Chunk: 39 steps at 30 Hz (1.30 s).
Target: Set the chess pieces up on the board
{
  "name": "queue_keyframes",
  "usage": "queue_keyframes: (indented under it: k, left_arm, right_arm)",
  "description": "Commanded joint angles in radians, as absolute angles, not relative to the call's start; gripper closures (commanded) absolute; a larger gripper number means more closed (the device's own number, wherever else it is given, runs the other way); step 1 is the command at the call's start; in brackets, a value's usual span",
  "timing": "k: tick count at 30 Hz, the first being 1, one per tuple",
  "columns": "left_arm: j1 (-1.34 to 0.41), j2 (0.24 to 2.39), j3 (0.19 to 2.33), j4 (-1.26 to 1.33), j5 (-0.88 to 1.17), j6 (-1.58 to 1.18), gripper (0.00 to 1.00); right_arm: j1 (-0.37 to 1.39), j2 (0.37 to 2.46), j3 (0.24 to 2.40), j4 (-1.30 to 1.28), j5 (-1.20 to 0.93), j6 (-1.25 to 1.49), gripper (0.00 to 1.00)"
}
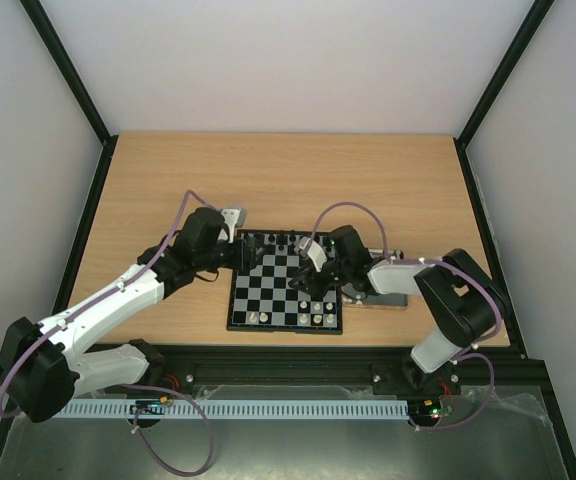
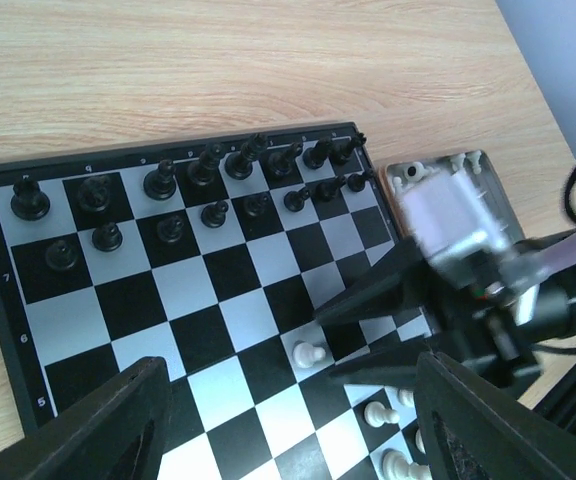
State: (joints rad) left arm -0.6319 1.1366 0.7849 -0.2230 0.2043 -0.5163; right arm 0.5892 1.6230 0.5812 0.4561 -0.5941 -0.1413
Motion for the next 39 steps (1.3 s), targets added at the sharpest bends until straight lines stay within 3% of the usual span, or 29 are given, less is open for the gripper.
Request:
queue_keyframes:
  k: [1,5,10,13,21,32,39]
  left_arm:
    - [-0.634,1.132,0.809,-0.294,0.183,-0.48,0.3]
    - [-0.637,1.154,0.83,-0.354,0.173,-0.426,0.31]
    - [-0.695,1.237,0.903,-0.46,0.083,-0.328,0.35]
    - [-0.761,1.319,0.965,-0.503,0.028,-0.268,0.39]
    - [-0.881,1.614,1.149,-0.561,-0.068,-0.193,0.48]
    - [-0.922,1.808,1.258,-0.599,-0.064,-0.15,0.51]
    - [-0.931,1.859,1.26,-0.578,-0.028,-0.158,0.61]
  right_arm:
    - [0.55,1.488,0.661,0.257,-0.653,-0.126,0.6]
    - [0.509,1.369,0.801,0.015,-0.666,-0.11,0.54]
    - [0.466,1.28,0.893,-0.224,-0.392,-0.062,0.52]
    - [0.366,1.264,0.866,-0.318,-0.351,-0.054,0.51]
    - [0.025,1.272,0.817,-0.347,-0.521,-0.061,0.49]
    - [-0.011,1.254,0.803,-0.332,-0.545,-0.081,0.47]
    - [-0.011,1.279,0.809,-0.34,-0.563,-0.096,0.47]
